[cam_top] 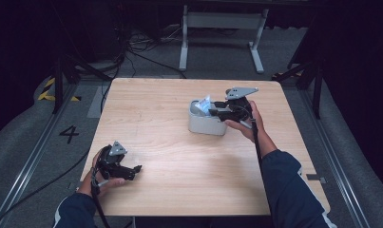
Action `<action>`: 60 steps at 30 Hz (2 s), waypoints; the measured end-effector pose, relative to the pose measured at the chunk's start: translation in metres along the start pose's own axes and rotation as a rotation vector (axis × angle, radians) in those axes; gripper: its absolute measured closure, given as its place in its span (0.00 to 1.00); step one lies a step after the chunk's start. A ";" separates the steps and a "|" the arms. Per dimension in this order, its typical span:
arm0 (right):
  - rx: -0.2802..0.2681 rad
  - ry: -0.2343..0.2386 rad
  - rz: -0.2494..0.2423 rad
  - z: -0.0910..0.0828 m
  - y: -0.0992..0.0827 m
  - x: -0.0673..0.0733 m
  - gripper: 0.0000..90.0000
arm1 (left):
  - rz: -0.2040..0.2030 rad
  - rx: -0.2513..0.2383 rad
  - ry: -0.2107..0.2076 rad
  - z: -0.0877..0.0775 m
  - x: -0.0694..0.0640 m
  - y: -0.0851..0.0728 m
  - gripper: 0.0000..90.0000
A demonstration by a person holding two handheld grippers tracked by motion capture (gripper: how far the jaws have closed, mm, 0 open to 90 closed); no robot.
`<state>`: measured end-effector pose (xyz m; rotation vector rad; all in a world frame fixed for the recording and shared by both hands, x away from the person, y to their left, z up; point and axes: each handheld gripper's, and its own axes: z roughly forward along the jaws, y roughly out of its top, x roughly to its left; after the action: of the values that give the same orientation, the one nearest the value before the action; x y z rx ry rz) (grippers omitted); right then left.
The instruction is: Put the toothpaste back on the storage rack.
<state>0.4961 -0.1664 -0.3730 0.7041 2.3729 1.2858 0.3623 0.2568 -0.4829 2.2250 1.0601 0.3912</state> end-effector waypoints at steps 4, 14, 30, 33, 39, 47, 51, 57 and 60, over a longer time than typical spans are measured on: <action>0.001 -0.015 0.014 -0.004 0.000 -0.003 0.63 | -0.002 -0.003 0.001 0.000 0.000 0.000 0.00; 0.006 -0.029 0.021 -0.015 -0.002 -0.007 0.60 | 0.000 -0.003 0.003 0.000 0.000 0.000 0.00; 0.035 -0.042 -0.050 -0.037 0.001 0.005 0.56 | 0.003 -0.001 0.001 0.000 0.000 0.000 0.00; 0.042 -0.048 -0.063 -0.041 0.000 0.007 0.54 | 0.002 -0.002 0.001 0.000 0.000 0.000 0.01; 0.065 -0.080 -0.091 -0.048 -0.003 0.011 0.48 | 0.002 -0.002 0.001 0.000 0.000 0.000 0.01; 0.135 -0.080 -0.136 -0.056 -0.012 0.016 0.45 | 0.002 -0.002 0.002 0.000 0.000 0.000 0.01; 0.168 -0.081 -0.158 -0.059 -0.017 0.018 0.44 | 0.002 -0.001 0.002 0.000 0.000 0.000 0.01; 0.211 -0.081 -0.168 -0.062 -0.025 0.021 0.42 | 0.004 0.000 0.005 0.000 0.000 0.000 0.01; 0.231 -0.087 -0.172 -0.064 -0.029 0.022 0.41 | 0.005 -0.002 0.006 0.000 0.000 0.000 0.01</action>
<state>0.4378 -0.2103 -0.3658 0.5916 2.4729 0.9042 0.3620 0.2567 -0.4828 2.2263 1.0572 0.4018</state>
